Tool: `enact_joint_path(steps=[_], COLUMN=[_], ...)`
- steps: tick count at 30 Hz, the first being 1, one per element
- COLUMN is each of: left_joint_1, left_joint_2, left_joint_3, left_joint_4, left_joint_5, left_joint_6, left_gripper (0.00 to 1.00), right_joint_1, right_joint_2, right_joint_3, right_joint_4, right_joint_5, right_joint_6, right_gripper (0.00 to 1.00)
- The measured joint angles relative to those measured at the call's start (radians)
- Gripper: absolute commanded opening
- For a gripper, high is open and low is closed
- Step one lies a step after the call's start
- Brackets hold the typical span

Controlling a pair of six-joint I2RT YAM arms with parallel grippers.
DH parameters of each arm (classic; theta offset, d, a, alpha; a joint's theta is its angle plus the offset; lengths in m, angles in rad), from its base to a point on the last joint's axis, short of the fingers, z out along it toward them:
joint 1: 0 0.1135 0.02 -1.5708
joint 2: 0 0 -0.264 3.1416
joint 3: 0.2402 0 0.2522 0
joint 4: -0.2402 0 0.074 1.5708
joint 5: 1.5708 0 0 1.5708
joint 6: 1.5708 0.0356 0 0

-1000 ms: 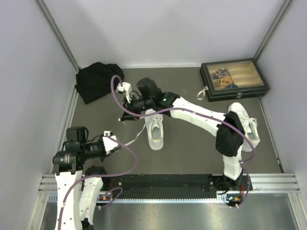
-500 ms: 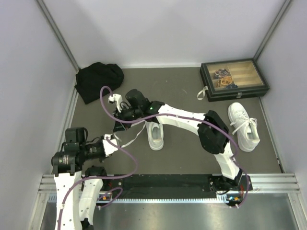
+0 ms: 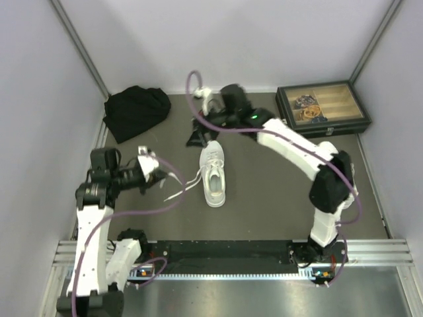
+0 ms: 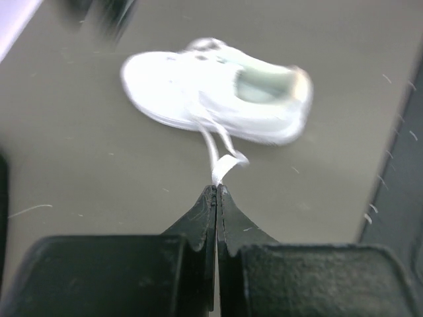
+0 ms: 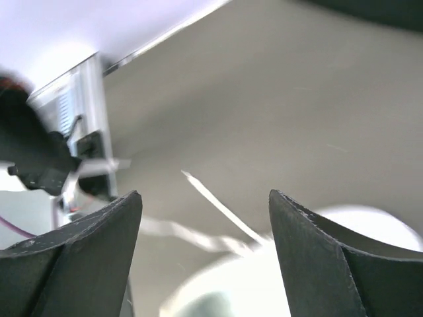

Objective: Tie the shoes

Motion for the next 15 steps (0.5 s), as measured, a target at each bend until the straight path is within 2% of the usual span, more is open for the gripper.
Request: enact_joint_path(steps=[5,10,15], left_joint_1=[-0.029,-0.106,-0.144], left_joint_2=[0.296,0.583,0.819], left_joint_3=[0.079,0.135,0.193], left_joint_4=[0.338,0.596,0.711], left_joint_5=[-0.042,-0.146,-0.257], left_joint_6=[-0.282,-0.505,-0.644], left_gripper=[0.00,0.00,0.00], right_joint_1=[-0.150,-0.161,-0.161], right_joint_2=[-0.232,-0.413,-0.488], right_joint_3=[-0.126,-0.279,-0.398], right_joint_4=[-0.091,-0.211,-0.317], right_joint_5=[0.024,0.062,0.106], right_joint_6=[-0.102,-0.225,-0.291], right_gripper=[0.74,0.69,0.60])
